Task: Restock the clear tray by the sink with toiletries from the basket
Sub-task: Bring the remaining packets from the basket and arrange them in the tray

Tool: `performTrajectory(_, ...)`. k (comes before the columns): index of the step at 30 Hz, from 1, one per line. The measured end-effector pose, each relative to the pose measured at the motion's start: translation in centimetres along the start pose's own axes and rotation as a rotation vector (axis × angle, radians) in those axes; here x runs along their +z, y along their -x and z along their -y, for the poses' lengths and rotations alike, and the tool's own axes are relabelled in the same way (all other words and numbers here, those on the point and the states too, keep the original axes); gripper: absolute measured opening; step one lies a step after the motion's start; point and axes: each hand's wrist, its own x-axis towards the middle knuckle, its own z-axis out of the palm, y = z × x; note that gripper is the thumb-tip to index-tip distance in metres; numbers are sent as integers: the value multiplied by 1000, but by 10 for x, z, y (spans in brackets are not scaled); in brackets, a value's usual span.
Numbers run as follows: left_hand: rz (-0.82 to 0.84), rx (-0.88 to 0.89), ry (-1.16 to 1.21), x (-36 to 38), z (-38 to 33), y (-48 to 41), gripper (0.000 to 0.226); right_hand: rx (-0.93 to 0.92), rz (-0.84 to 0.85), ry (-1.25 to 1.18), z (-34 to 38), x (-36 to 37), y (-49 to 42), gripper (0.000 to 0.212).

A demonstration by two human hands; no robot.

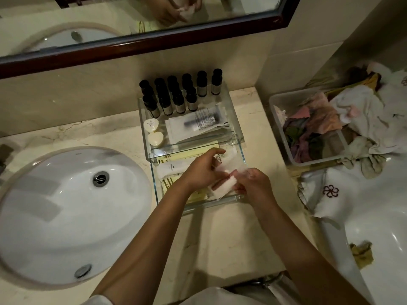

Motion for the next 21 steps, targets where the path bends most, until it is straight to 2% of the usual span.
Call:
performTrajectory(3,20,-5,-254,0,9,2,39,155,-77,-166,-10,-5,-4,16)
performTrajectory(4,-8,1,-298,1,10,3,34,161,-102,-131,-12,-4,-4,19)
performTrajectory(8,-117,51,-520,11,13,1,26,-28,-258,465,-14,3,-3,33)
performTrajectory(12,-98,179,-906,24,9,-1,28,-139,-271,823,-9,5,-1,26)
performTrajectory(16,-35,179,-1034,25,9,-2,49,-131,-267,947,-7,6,0,31)
performTrajectory(21,-68,115,-1059,27,8,5,41,-186,-275,1000,-15,3,2,29)
